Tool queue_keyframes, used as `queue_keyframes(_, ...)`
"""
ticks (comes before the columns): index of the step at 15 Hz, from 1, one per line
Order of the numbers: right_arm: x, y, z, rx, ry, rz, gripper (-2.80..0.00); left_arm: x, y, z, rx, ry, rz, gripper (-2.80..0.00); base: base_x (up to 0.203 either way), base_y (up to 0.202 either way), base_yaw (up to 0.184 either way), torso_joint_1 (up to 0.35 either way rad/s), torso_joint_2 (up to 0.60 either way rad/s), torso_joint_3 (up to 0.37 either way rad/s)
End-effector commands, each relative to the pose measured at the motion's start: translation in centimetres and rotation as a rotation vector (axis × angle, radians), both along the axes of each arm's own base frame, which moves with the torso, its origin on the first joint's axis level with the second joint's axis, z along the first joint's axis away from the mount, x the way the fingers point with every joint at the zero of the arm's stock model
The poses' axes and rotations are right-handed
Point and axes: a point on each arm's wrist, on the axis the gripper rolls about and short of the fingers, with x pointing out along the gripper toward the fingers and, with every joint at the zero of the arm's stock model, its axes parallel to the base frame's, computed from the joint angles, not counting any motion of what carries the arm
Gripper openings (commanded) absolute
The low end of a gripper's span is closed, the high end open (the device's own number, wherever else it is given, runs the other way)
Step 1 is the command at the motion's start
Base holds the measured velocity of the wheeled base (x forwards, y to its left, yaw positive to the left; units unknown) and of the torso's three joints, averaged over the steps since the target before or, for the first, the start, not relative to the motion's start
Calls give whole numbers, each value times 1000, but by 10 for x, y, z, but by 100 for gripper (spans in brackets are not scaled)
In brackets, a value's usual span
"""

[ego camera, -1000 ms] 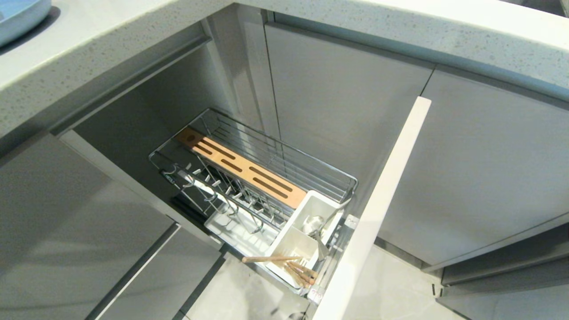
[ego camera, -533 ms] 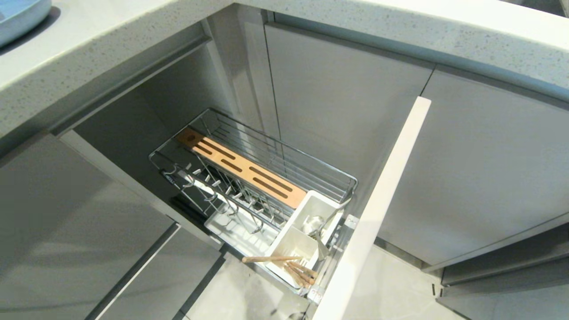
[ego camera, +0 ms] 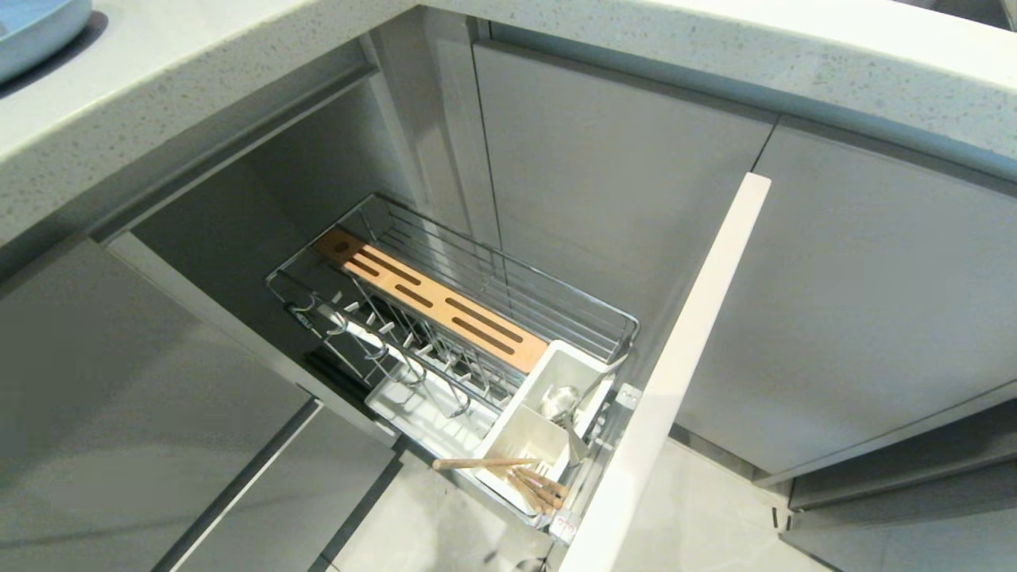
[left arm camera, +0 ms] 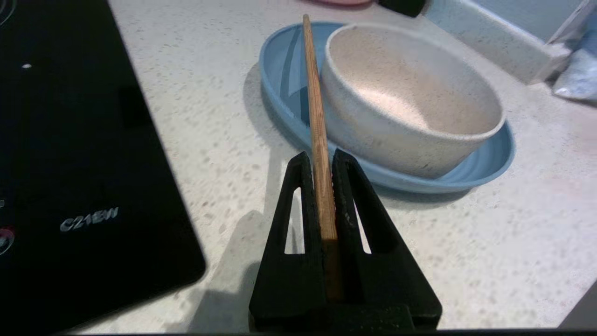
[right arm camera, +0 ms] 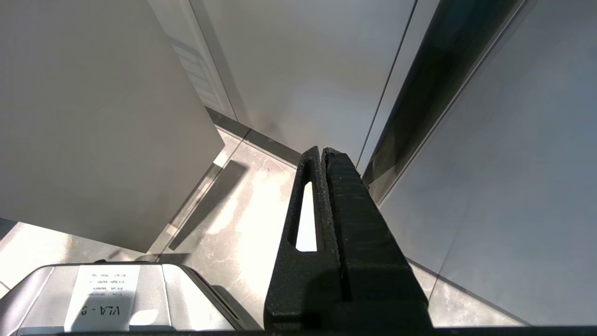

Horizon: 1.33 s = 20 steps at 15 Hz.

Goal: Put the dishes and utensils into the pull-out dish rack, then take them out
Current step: Take the chopsticks out of the cupboard

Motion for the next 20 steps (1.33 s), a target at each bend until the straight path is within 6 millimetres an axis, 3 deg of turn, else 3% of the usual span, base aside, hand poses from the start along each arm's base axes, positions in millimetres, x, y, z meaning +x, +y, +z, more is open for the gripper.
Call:
queue_keyframes(1,0,0,0,2,-3,0,-280,7,3,3,2,-12,-8,-280,0,0,0,0,0,0)
queue_keyframes(9,0,0,-1,0,-2,0,-280,14,6,4,20,-33,-35,-280,0,0,0,0,0,0)
queue_keyframes(20,0,0,0,1,-1,0,-280,20,9,-9,27,-44,-38,-280,0,0,0,0,0,0)
